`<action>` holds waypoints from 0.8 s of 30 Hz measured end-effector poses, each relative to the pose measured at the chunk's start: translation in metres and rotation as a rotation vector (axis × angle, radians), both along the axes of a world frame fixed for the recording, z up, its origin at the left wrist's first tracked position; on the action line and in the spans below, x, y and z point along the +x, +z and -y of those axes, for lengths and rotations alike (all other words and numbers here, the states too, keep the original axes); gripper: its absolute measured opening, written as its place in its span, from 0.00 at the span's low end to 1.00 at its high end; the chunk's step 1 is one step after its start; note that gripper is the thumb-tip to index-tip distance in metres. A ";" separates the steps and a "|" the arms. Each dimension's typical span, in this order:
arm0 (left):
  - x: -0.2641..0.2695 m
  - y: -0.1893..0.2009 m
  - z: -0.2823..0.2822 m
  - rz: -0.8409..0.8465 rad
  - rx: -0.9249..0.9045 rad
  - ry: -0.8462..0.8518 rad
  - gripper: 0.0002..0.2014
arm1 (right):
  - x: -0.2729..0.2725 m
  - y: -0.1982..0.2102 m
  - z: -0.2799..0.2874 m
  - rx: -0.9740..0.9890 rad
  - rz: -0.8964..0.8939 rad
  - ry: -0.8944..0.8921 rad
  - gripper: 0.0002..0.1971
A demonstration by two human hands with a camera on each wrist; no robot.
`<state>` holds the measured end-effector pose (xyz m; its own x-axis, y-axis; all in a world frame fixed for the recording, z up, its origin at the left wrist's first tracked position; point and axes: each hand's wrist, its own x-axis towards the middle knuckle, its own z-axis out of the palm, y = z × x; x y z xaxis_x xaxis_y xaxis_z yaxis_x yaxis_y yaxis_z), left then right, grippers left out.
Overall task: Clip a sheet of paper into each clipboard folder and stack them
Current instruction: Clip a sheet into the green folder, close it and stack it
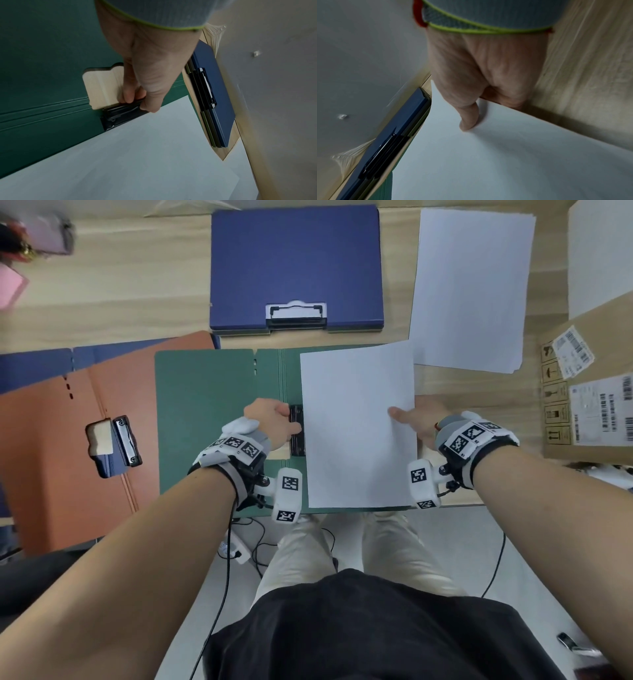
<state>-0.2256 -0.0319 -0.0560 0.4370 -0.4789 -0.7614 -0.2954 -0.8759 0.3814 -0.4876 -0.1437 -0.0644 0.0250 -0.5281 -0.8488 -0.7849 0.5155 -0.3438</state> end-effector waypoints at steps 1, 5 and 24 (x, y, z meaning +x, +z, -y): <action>0.001 0.000 0.000 -0.020 -0.002 0.022 0.18 | 0.000 -0.003 0.000 0.001 0.009 -0.002 0.35; 0.002 -0.001 0.001 -0.053 0.004 0.058 0.17 | 0.009 -0.005 -0.001 0.000 0.003 0.022 0.38; -0.004 -0.003 0.004 0.088 0.014 -0.013 0.10 | 0.025 0.004 -0.003 -0.029 -0.046 0.030 0.39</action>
